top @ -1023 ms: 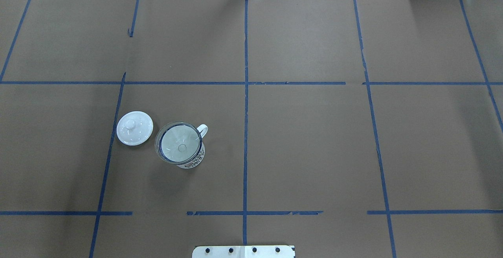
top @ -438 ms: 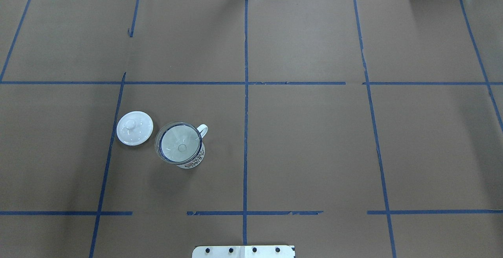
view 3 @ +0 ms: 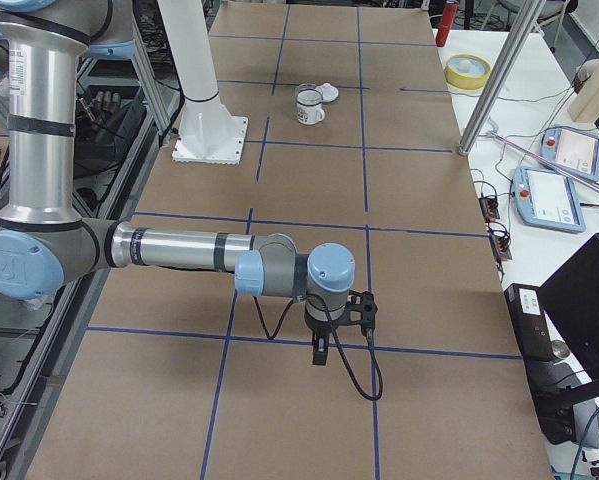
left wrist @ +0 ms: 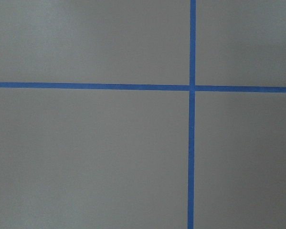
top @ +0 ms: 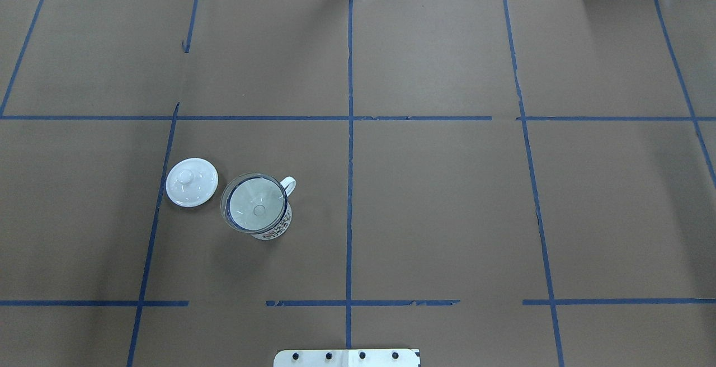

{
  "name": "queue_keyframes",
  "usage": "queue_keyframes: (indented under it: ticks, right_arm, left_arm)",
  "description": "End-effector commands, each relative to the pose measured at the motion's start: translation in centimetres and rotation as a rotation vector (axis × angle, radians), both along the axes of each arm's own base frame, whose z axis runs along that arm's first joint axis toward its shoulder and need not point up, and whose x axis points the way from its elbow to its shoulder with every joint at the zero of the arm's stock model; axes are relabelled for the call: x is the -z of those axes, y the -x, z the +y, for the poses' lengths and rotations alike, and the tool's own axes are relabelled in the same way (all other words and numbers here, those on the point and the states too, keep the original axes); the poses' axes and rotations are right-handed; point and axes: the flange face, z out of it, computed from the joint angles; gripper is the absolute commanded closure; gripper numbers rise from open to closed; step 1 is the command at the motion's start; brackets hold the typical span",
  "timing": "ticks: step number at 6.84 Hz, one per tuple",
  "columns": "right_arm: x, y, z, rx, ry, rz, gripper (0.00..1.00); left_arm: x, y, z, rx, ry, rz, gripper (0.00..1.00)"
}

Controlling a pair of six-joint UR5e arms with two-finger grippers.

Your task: Place funnel on cup

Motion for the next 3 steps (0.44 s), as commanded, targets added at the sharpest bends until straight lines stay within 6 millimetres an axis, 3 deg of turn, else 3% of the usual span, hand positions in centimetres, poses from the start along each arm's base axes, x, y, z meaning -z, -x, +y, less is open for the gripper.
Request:
queue_keyframes:
  ticks: [1, 3]
  right_arm:
    - [-0.04, 0.0, 0.01, 0.0, 0.001, 0.0, 0.0]
    - [0.04, 0.0, -0.01, 0.0, -0.001, 0.0, 0.0]
  left_arm:
    - [-0.1, 0.03, -0.02, 0.0, 0.001, -0.003, 0.0]
    - [0.17, 0.06, -0.31, 0.0, -0.005, -0.005, 0.0]
